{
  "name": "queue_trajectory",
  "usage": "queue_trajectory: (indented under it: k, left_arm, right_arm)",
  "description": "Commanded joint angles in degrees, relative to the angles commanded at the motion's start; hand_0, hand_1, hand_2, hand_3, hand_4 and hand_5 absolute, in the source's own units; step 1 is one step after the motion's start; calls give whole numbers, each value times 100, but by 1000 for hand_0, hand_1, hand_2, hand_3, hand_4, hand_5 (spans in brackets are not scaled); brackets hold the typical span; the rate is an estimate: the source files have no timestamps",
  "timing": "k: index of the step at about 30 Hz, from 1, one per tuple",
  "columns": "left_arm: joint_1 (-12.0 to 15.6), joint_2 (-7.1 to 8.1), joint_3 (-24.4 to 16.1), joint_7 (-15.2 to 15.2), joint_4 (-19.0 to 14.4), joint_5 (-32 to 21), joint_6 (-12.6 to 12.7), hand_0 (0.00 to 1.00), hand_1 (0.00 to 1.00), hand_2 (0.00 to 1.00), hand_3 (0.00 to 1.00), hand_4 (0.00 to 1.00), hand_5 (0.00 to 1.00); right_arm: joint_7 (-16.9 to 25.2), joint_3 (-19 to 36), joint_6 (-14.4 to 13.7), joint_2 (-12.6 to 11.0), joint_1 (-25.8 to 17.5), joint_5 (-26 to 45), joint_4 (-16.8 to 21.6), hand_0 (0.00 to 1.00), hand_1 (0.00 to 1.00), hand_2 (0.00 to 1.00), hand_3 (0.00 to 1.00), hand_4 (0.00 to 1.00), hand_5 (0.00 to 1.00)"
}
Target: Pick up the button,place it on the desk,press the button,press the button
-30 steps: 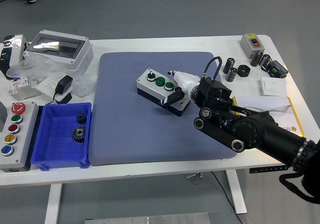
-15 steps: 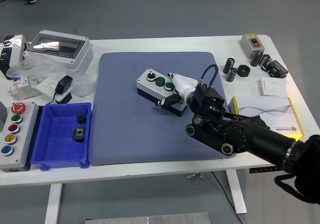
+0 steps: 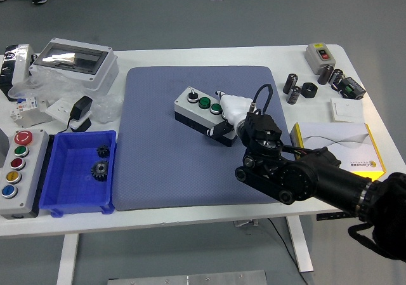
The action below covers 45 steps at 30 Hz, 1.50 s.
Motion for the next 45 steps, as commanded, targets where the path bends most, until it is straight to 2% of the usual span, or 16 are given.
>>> queue_trajectory:
  k: [3, 4, 9, 10, 15, 16, 21, 22, 23, 25, 32, 34, 37, 39, 40, 45]
  left_arm:
    - [-1, -2, 9, -24, 8, -15, -4, 692, 641, 598, 649, 666, 289]
    - [-2, -4, 14, -32, 10, -22, -6, 691, 640, 600, 650, 670, 291]
    - [-4, -6, 20, -54, 15, -37, -11, 691, 640, 600, 650, 670, 291]
    - [-4, -5, 25, -59, 16, -44, -12, 691, 640, 603, 654, 675, 303]
    - [2, -6, 35, -77, 21, -68, -11, 691, 640, 603, 654, 675, 303]
    - [3, -7, 36, -80, 21, -71, -13, 692, 640, 606, 657, 679, 321]
    - [7, -16, 37, -97, 27, -78, -14, 692, 640, 606, 657, 679, 321]
    - [8, -18, 40, -103, 30, -81, -16, 691, 641, 608, 662, 682, 331]
    - [8, -23, 43, -109, 32, -87, -13, 691, 641, 608, 662, 682, 331]
    - [9, -35, 49, -116, 37, -91, -15, 691, 641, 608, 662, 682, 331]
    - [18, -72, 45, -116, 49, -37, -24, 692, 640, 611, 665, 688, 353]
    - [22, -78, 40, -115, 50, -20, -11, 691, 641, 613, 668, 695, 364]
    - [32, -93, 28, -101, 44, 3, 4, 691, 641, 613, 668, 695, 364]
    - [38, -113, 14, -88, 40, 25, 8, 691, 641, 613, 668, 695, 364]
    - [39, -123, 8, -85, 40, 38, 7, 691, 640, 615, 669, 698, 382]
    - [32, -148, -36, -72, 38, 121, 2, 691, 640, 615, 669, 698, 382]
  right_arm:
    - [3, -17, -58, 4, -30, -138, -20, 221, 454, 559, 966, 698, 147]
    - [8, -35, -70, 5, -38, -168, -24, 129, 364, 449, 820, 448, 185]
    - [66, -137, 26, -10, -50, -261, 2, 129, 364, 449, 820, 448, 185]
    - [91, -159, 74, -26, -49, -307, 25, 80, 303, 400, 597, 239, 2]
    - [236, -194, 186, -171, -24, -605, 234, 80, 303, 400, 597, 239, 2]
    - [285, -180, 184, -222, -16, -654, 306, 11, 248, 390, 481, 104, 2]
    - [776, -38, 119, -593, -33, -514, 772, 11, 248, 390, 481, 104, 2]
    - [916, -2, 132, -703, -47, -410, 894, 25, 244, 379, 373, 92, 2]
    - [1061, 35, 160, -813, -66, -309, 1013, 25, 244, 379, 373, 92, 2]
    - [1409, 71, 169, -1070, -78, -133, 1290, 25, 244, 379, 373, 92, 2]
    - [2615, -248, -287, -2162, -44, -151, 2275, 66, 283, 385, 328, 49, 2]
    - [2901, -314, -207, -2483, -166, -459, 2475, 88, 288, 360, 257, 13, 2]
    - [3090, -330, -92, -2794, -341, -835, 2554, 88, 288, 360, 257, 13, 2]
    - [3114, -299, -32, -2854, -474, -1067, 2537, 88, 288, 360, 257, 13, 2]
    - [3107, -282, -8, -2848, -520, -1130, 2520, 208, 308, 354, 248, 34, 2]
    - [3018, -108, 61, -2623, -713, -1301, 2335, 208, 308, 354, 248, 34, 2]
